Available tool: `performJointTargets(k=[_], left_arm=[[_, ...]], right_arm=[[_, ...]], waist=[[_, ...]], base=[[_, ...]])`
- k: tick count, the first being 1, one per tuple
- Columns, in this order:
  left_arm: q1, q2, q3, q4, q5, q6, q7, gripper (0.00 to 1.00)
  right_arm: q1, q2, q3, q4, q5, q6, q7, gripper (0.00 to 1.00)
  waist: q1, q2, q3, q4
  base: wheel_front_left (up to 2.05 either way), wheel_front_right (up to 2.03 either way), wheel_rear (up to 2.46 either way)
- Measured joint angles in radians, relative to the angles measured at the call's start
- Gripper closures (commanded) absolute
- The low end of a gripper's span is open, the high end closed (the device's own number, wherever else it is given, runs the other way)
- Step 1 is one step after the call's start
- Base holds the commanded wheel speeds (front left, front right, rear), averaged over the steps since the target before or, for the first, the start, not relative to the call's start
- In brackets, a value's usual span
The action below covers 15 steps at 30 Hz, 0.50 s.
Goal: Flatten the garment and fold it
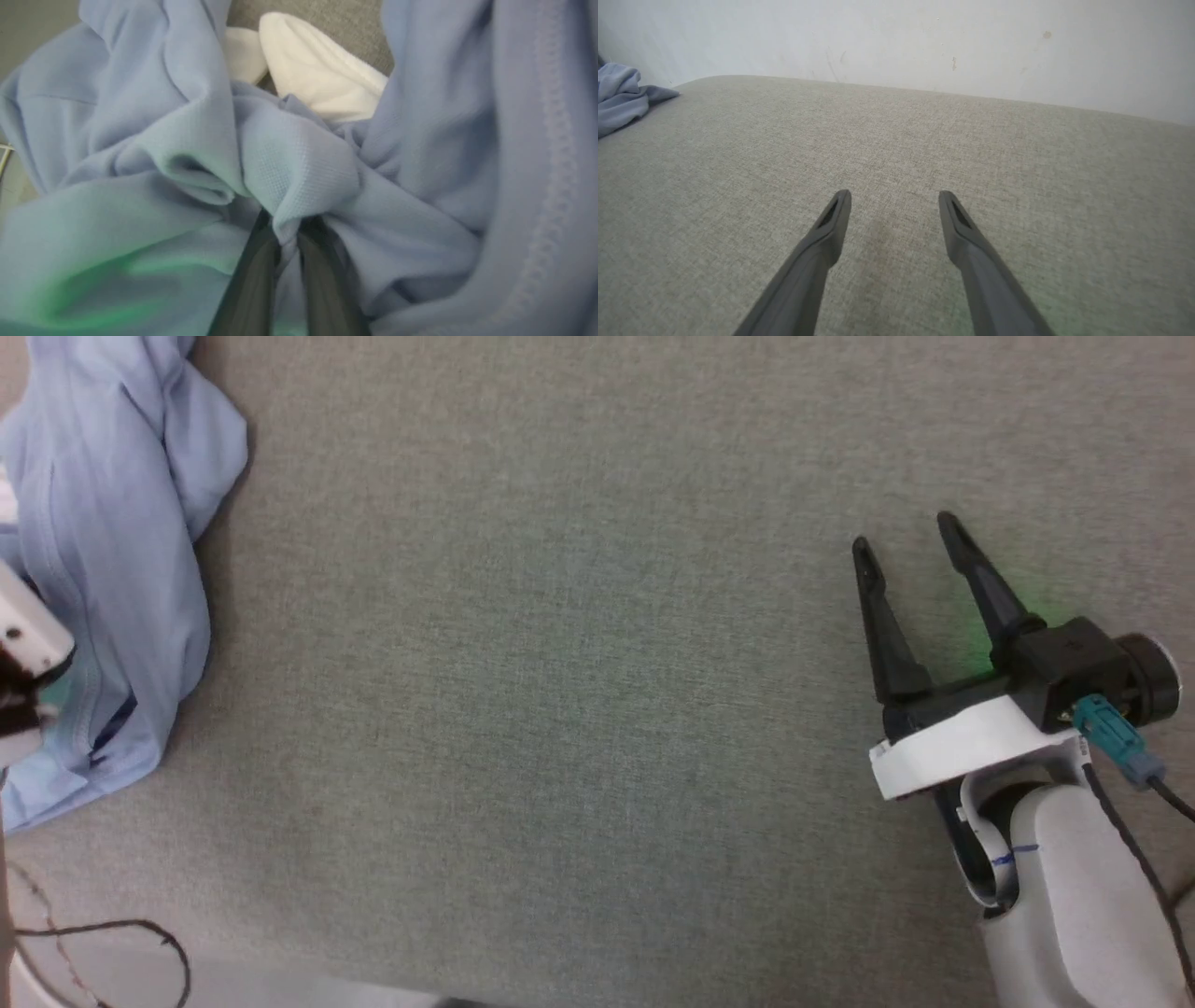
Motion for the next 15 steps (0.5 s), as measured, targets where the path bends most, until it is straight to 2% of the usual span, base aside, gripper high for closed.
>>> performJointTargets(k=[6,9,15], left_arm=[[0.029,0.079,-0.002,-0.073,0.139,-0.002,-0.300,1.00],[-0.002,0.111,-0.021,-0.105,0.195,-0.032,-0.430,1.00],[-0.143,0.107,-0.115,-0.164,0.266,-0.096,-0.579,1.00]], right_arm=[[0.035,-0.001,0.010,0.063,0.059,0.000,-0.025,0.00],[0.058,0.000,0.007,0.083,0.079,0.000,-0.038,0.00],[0.105,-0.001,-0.009,0.112,0.110,0.000,-0.049,0.00]], waist=[[-0.0001,0.0000,-0.099,-0.018],[-0.0002,0.0000,-0.164,-0.023],[-0.0003,0.0000,-0.290,-0.040]], base=[[0.00,0.00,0.00],[0.00,0.00,0.00],[0.00,0.00,0.00]])
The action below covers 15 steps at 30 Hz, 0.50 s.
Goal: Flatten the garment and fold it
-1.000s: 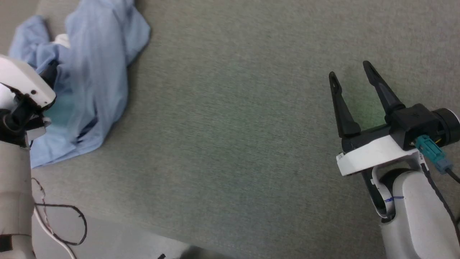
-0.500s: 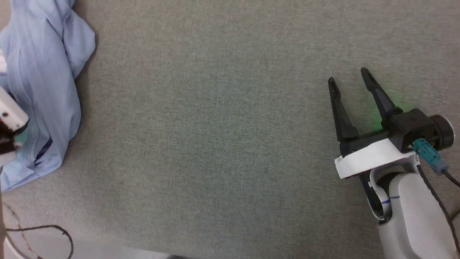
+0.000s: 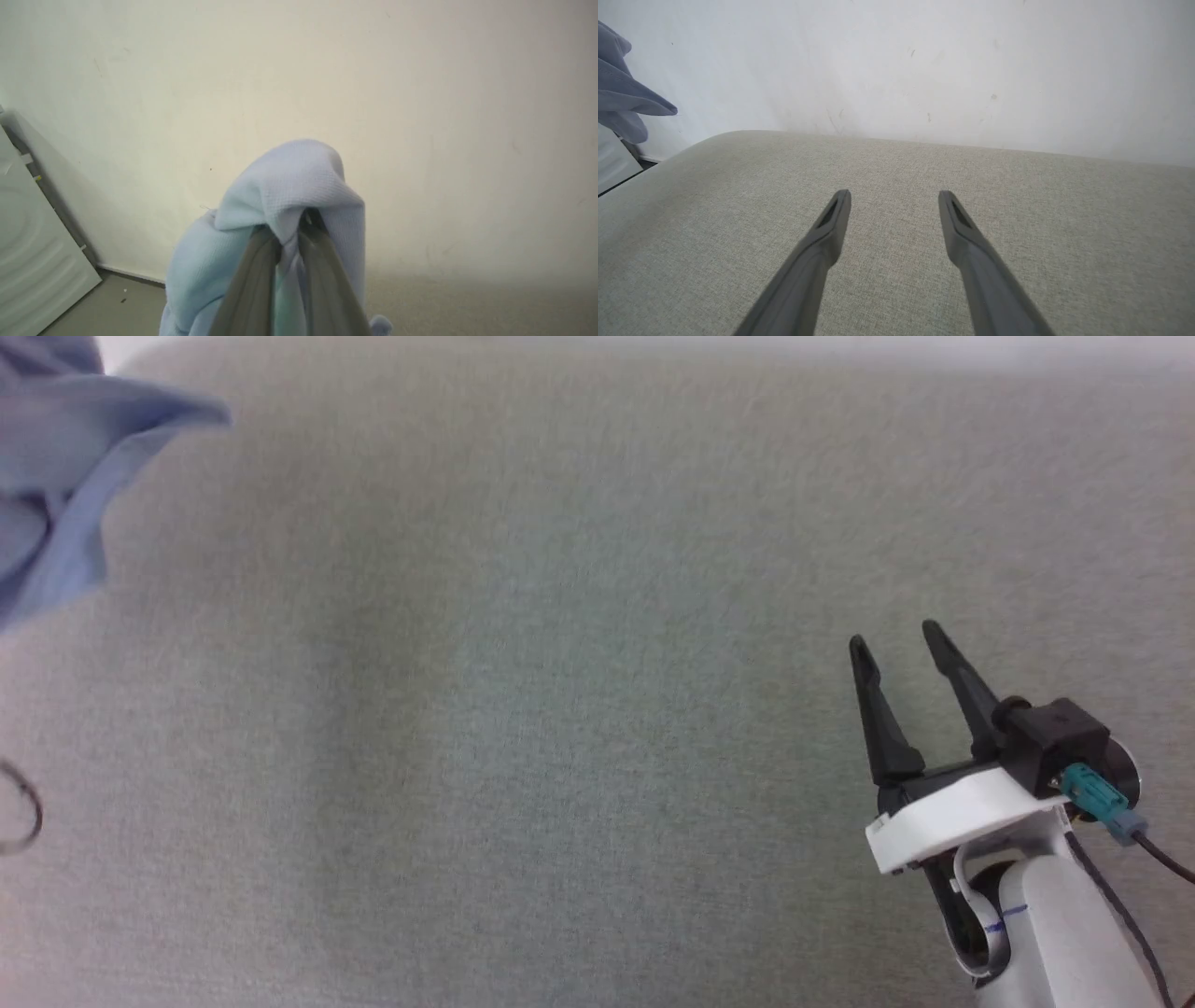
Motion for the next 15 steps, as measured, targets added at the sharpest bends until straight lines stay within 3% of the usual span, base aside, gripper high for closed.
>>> performJointTargets(k=[3,15], left_arm=[[-0.076,-0.043,-0.053,-0.031,0.014,-0.020,-0.033,1.00],[-0.210,-0.337,-0.254,0.018,-0.001,-0.065,-0.109,1.00]], right_arm=[[0.012,0.000,0.003,0.007,0.016,0.000,-0.007,0.00],[0.025,0.000,0.017,0.016,0.030,0.000,-0.008,0.00]], waist=[[0.0000,0.0000,-0.053,-0.018],[0.0003,0.0000,-0.148,-0.183]], base=[[0.00,0.00,0.00],[0.00,0.00,0.00]])
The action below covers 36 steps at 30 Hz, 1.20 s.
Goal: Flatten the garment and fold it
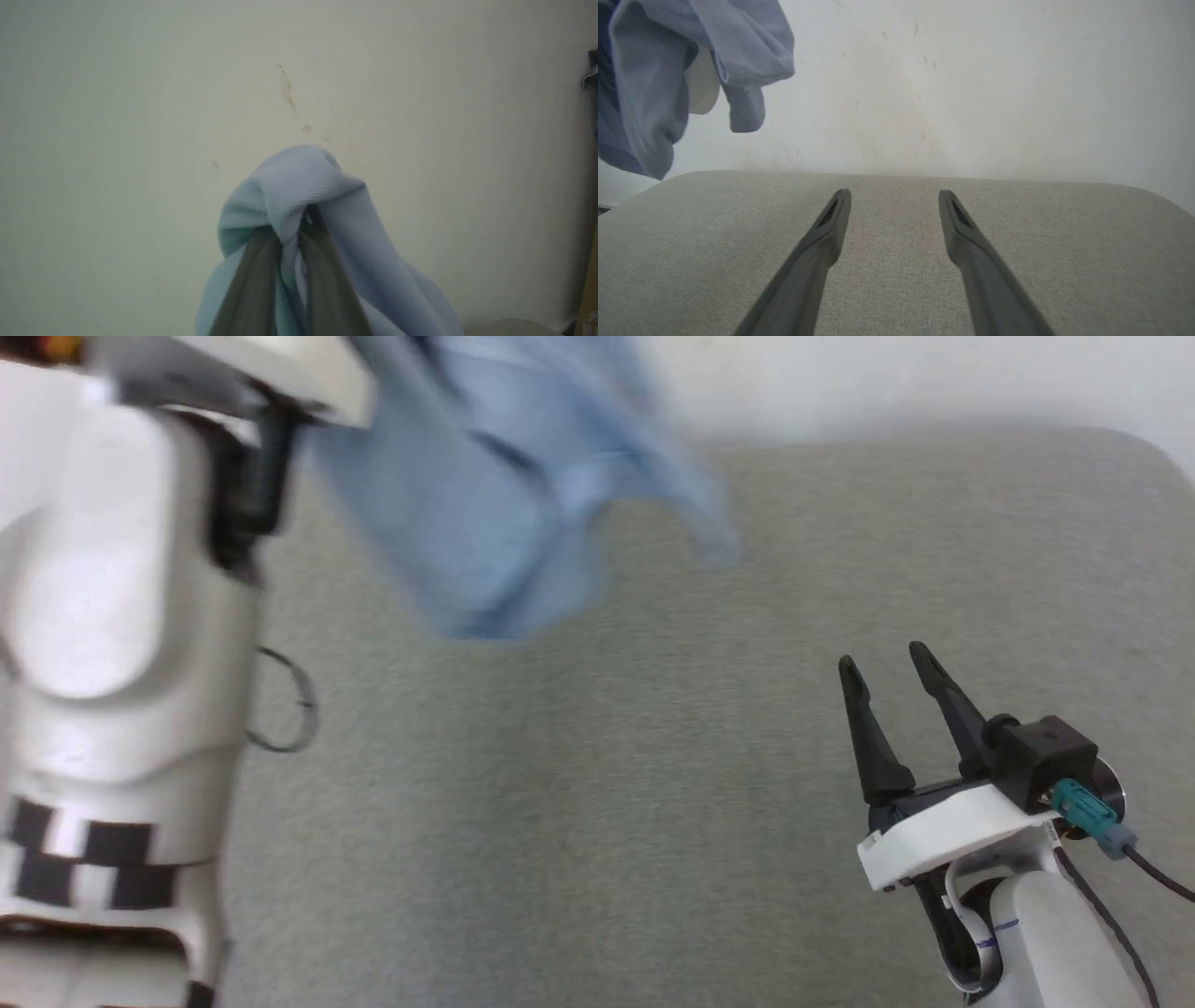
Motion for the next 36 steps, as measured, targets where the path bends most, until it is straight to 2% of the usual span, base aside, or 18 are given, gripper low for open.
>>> performJointTargets(k=[5,11,16,21,22,23,24,30,33,36], left_arm=[[0.040,-0.089,-0.062,0.053,-0.031,-0.011,0.003,1.00],[0.223,-0.168,-0.150,0.159,-0.082,-0.045,0.089,1.00],[0.380,-0.190,-0.242,0.279,-0.119,-0.076,0.243,1.00],[0.465,-0.189,-0.288,0.319,-0.147,-0.087,0.380,1.00],[0.474,-0.189,-0.289,0.316,-0.155,-0.086,0.395,0.66],[0.483,-0.187,-0.288,0.309,-0.162,-0.086,0.405,0.08],[0.494,-0.186,-0.286,0.295,-0.168,-0.083,0.406,0.00],[0.567,-0.154,-0.230,0.134,-0.182,-0.063,0.274,0.00],[0.626,-0.125,-0.186,0.037,-0.183,-0.028,0.173,0.00],[0.691,-0.086,-0.130,-0.053,-0.154,0.027,0.043,0.00]], right_arm=[[0.018,0.000,0.001,0.000,0.008,0.000,0.002,0.00],[0.037,-0.002,-0.006,-0.002,0.013,0.000,0.002,0.00],[0.037,-0.002,-0.015,-0.003,0.013,0.000,0.002,0.00],[0.037,-0.002,-0.015,-0.005,0.014,0.000,0.003,0.00],[0.037,-0.002,-0.013,-0.005,0.014,0.000,0.003,0.00],[0.037,-0.002,-0.011,-0.005,0.015,0.000,0.003,0.00],[0.037,-0.002,-0.011,-0.005,0.015,0.000,0.003,0.00],[0.038,-0.002,-0.023,-0.012,0.015,0.000,0.005,0.00],[0.038,-0.002,-0.026,-0.022,0.013,0.000,0.012,0.00],[0.038,-0.002,-0.029,-0.033,0.012,0.000,0.012,0.00]], waist=[[-0.0001,0.0000,-0.011,-0.083],[0.0000,0.0000,-0.014,-0.165],[0.0000,0.0000,-0.011,-0.202],[0.0000,0.0000,-0.008,-0.189],[0.0000,0.0000,-0.009,-0.183],[0.0000,0.0000,-0.009,-0.177],[0.0000,0.0000,-0.009,-0.170],[0.0000,0.0000,-0.011,-0.129],[0.0000,0.0000,-0.012,-0.106],[0.0000,0.0000,-0.012,-0.085]], base=[[0.00,0.00,0.00],[0.00,0.00,0.00],[0.00,0.00,0.00],[0.00,0.00,0.00],[0.00,0.00,0.00],[0.00,0.00,0.00],[0.00,0.00,0.00],[0.00,0.00,0.00],[0.00,0.00,0.00],[0.00,0.00,0.00]])
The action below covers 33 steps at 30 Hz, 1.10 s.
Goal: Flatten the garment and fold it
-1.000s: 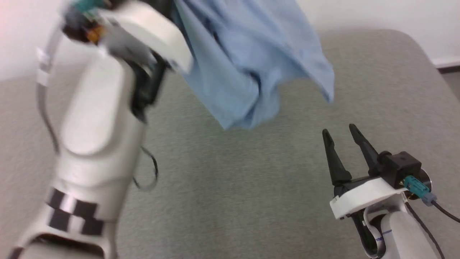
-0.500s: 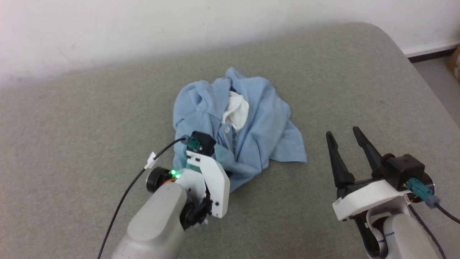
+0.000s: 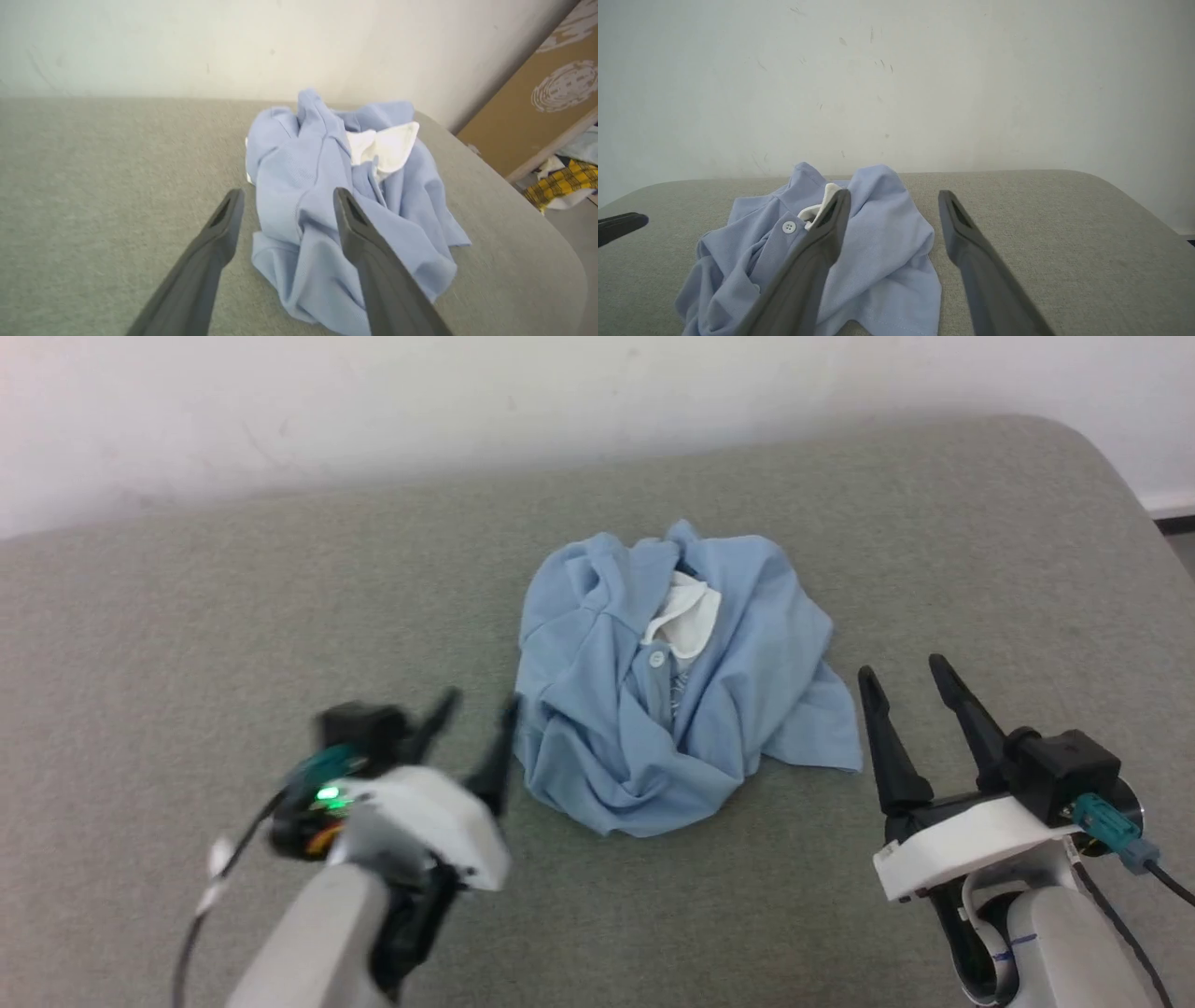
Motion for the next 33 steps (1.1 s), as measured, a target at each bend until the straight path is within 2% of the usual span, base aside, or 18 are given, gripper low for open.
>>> performJointTargets(k=[3,6,9,13,17,23,30,31,32,33], left_arm=[[0.063,0.022,0.074,-0.081,0.024,0.061,-0.161,0.00],[0.118,0.029,0.122,-0.128,0.052,0.088,-0.279,0.00],[0.158,0.031,0.155,-0.163,0.092,0.106,-0.311,0.00],[0.175,0.013,0.218,-0.215,0.154,0.106,-0.317,0.00],[0.176,-0.035,0.277,-0.245,0.205,0.073,-0.317,0.00],[0.172,-0.105,0.328,-0.236,0.255,0.004,-0.317,0.00],[0.165,-0.142,0.349,-0.218,0.290,-0.045,-0.317,0.00],[0.165,-0.144,0.351,-0.213,0.292,-0.052,-0.317,0.00],[0.165,-0.144,0.354,-0.206,0.294,-0.057,-0.317,0.00],[0.165,-0.146,0.356,-0.201,0.296,-0.062,-0.317,0.00]], right_arm=[[0.000,0.000,-0.012,-0.008,-0.008,0.000,0.006,0.00],[-0.005,0.000,-0.032,-0.017,-0.029,0.000,0.012,0.00],[-0.046,0.000,-0.055,-0.014,-0.071,0.000,0.045,0.00],[-0.169,0.001,-0.065,0.034,-0.118,0.000,0.133,0.00],[-0.312,-0.020,-0.075,0.142,-0.135,0.000,0.248,0.00],[-0.492,-0.096,-0.036,0.329,-0.142,0.000,0.443,0.00],[-0.604,-0.134,0.020,0.482,-0.077,0.000,0.643,0.00],[-0.612,-0.135,0.023,0.497,-0.057,0.000,0.671,0.54],[-0.617,-0.139,0.029,0.508,-0.043,0.000,0.696,0.97],[-0.618,-0.142,0.033,0.512,-0.033,0.000,0.712,1.00]], waist=[[0.0000,0.0000,0.000,0.020],[-0.0001,0.0000,0.005,0.040],[0.0000,0.0000,0.016,0.059],[0.0000,0.0000,0.040,0.081],[0.0001,0.0000,0.068,0.107],[0.0002,0.0000,0.109,0.155],[0.0002,0.0000,0.146,0.214],[0.0002,0.0000,0.151,0.220],[0.0002,0.0000,0.155,0.226],[0.0003,0.0000,0.157,0.230]], base=[[0.00,0.00,0.00],[0.00,0.00,0.00],[0.00,0.00,0.00],[0.00,0.00,0.00],[0.00,0.00,0.00],[0.00,0.00,0.00],[0.00,0.00,0.00],[0.00,0.00,0.00],[0.00,0.00,0.00],[0.00,0.00,0.00]])
